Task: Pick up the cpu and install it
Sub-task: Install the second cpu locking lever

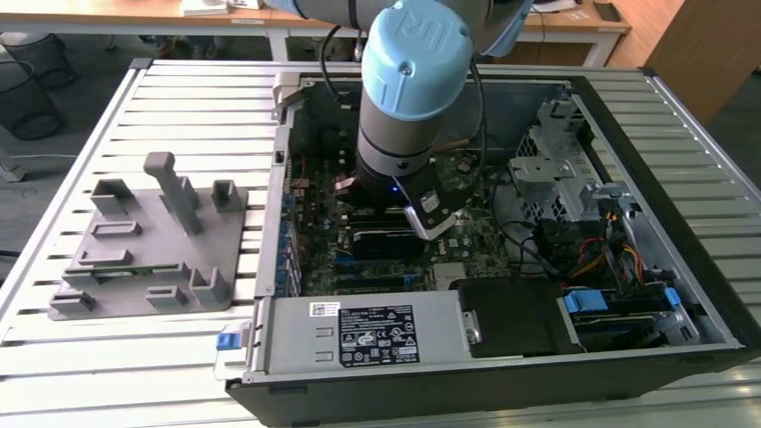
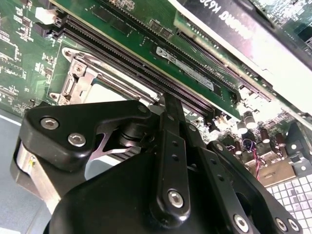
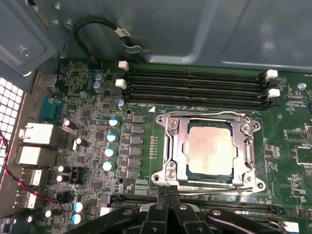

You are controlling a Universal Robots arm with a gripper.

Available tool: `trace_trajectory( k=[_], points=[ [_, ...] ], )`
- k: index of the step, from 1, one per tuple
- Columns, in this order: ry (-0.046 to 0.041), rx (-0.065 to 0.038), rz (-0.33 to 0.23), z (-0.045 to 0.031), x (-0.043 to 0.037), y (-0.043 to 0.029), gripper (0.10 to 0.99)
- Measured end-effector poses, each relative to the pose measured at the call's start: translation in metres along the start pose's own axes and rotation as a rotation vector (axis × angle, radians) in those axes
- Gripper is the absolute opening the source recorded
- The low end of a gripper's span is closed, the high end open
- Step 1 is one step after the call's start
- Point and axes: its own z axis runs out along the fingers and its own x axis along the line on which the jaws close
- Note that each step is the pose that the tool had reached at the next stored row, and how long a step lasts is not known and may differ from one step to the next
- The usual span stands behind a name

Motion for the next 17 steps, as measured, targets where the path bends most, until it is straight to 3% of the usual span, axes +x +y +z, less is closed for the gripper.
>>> trace_trajectory(
  k=[5, 17],
  points=[
    [-0.0005, -0.013, -0.001, 0.0027, 0.0017, -0.0007, 0.106],
    [-0.0025, -0.055, -0.003, 0.0073, 0.0053, -0.0019, 0.106]
  ],
)
